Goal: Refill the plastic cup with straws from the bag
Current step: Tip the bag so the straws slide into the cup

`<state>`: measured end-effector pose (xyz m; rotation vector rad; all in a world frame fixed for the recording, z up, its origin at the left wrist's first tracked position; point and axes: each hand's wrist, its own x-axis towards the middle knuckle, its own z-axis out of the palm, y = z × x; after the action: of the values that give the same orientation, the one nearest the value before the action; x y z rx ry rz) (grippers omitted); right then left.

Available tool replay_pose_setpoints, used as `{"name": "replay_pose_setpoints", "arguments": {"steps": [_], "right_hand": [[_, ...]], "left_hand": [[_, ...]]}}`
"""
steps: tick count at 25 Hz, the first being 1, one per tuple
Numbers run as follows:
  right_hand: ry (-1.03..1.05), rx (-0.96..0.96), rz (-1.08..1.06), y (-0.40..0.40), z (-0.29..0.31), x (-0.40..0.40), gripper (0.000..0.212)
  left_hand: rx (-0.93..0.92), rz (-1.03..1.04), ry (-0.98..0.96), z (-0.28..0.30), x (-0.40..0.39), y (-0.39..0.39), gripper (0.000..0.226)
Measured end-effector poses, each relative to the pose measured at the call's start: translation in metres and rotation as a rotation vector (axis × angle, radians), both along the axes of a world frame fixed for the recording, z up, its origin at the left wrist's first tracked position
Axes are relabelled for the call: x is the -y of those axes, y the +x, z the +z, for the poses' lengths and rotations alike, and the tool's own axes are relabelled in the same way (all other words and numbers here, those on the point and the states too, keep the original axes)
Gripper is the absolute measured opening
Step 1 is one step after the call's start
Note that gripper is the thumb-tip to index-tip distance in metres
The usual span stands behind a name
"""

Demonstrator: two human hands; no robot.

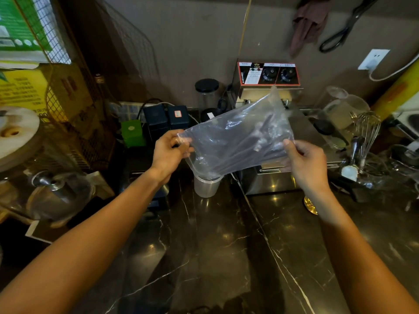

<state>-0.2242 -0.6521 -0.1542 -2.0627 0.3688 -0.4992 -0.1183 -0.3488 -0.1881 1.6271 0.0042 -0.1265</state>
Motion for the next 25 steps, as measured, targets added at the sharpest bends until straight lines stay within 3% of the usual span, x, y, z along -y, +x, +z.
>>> {"name": "replay_pose_setpoints", "arguments": {"steps": [11,15,25], "right_hand": [[-0.040,0.012,-0.020,0.038,0.033,-0.011,0.026],[-0.064,0.120,0.024,0.053,0.047,-0.015,0.018],[-0.268,0.173,0.143,0.070,0.072,-0.038,0.024]], "left_hand": [[-0.046,0.015,-0.016,-0.011,-0.011,0.002,0.038],[-0.091,0.025,-0.008,-0.020,-0.011,-0.006,0.041],[-0.137,0.096,-0.015,-0.030,-0.014,-0.017,0.033]]}}
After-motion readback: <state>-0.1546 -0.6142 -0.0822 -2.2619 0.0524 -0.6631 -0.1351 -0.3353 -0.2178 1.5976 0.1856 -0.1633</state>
